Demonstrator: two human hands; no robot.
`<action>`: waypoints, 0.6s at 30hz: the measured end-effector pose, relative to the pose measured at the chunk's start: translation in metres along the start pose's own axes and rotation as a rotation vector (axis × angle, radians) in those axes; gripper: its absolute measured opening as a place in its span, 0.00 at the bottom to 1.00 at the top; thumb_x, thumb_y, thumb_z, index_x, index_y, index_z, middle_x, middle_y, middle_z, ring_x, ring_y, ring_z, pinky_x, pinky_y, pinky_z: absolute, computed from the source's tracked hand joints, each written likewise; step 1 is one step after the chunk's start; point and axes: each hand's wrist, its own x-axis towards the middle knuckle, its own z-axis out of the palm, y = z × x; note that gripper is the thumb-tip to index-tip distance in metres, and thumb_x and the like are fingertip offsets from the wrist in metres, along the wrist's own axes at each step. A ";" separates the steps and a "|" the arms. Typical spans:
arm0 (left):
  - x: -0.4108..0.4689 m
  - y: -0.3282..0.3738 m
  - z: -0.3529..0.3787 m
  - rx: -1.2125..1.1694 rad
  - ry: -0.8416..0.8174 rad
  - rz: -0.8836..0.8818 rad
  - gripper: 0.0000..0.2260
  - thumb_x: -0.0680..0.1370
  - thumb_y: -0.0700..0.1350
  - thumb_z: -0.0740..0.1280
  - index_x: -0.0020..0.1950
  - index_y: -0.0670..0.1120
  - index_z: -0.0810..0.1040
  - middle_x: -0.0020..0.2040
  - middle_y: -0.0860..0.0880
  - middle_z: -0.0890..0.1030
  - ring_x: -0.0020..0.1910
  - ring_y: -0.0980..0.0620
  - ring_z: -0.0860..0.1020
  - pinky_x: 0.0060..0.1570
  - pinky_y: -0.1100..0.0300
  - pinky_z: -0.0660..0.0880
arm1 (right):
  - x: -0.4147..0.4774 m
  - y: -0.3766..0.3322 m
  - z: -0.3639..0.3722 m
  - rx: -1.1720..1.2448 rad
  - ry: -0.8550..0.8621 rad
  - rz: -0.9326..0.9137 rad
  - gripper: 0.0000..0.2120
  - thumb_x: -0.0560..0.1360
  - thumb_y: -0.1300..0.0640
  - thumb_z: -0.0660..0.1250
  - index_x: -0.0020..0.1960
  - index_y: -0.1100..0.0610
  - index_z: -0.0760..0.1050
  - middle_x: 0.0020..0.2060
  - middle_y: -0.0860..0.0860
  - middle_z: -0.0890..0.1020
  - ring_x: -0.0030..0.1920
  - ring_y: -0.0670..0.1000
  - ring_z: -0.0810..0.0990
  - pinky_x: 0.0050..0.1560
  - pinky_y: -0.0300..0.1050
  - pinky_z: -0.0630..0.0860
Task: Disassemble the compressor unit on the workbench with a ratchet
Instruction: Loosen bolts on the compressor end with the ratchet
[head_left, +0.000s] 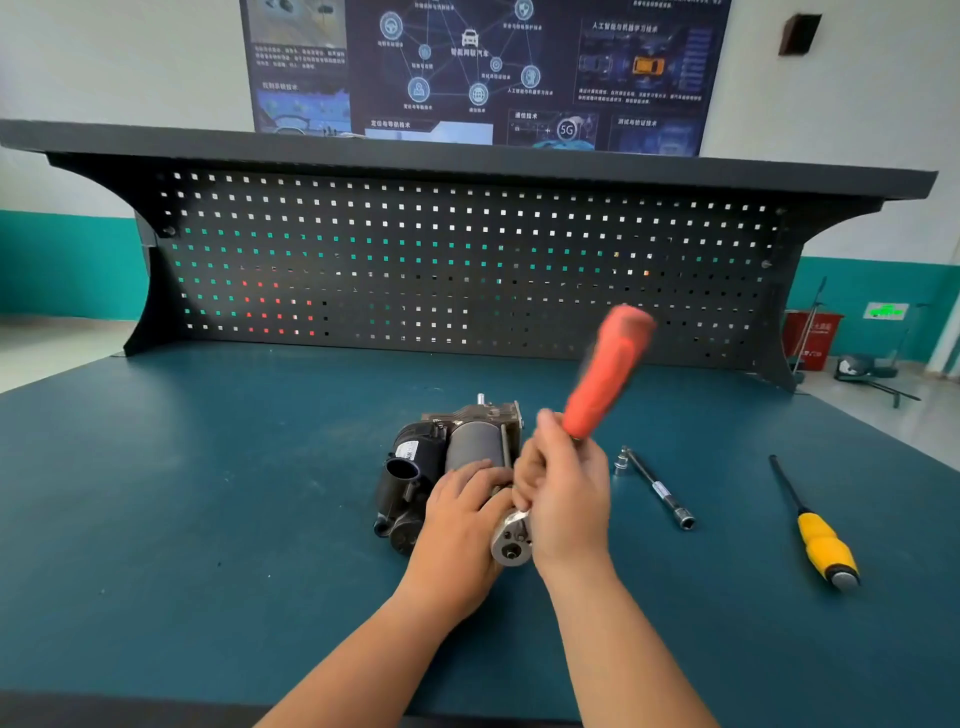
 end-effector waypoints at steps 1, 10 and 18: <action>-0.002 0.000 -0.001 0.001 0.008 0.009 0.12 0.72 0.44 0.61 0.48 0.42 0.81 0.52 0.47 0.81 0.55 0.41 0.78 0.53 0.45 0.75 | -0.001 0.000 -0.003 0.092 0.065 0.003 0.27 0.79 0.60 0.58 0.22 0.50 0.63 0.18 0.44 0.60 0.19 0.44 0.57 0.21 0.36 0.57; 0.000 0.003 -0.004 -0.024 -0.007 0.007 0.12 0.73 0.46 0.61 0.45 0.41 0.81 0.52 0.46 0.81 0.56 0.41 0.78 0.52 0.42 0.76 | -0.018 0.011 -0.021 0.454 0.496 0.064 0.18 0.80 0.56 0.54 0.31 0.53 0.56 0.20 0.45 0.59 0.21 0.46 0.57 0.26 0.40 0.57; -0.001 0.001 0.001 -0.030 0.026 0.019 0.13 0.73 0.46 0.61 0.47 0.40 0.82 0.52 0.45 0.81 0.56 0.41 0.78 0.51 0.41 0.75 | -0.008 0.002 -0.006 0.212 0.268 -0.002 0.21 0.80 0.62 0.54 0.29 0.54 0.58 0.19 0.45 0.59 0.20 0.45 0.57 0.21 0.35 0.58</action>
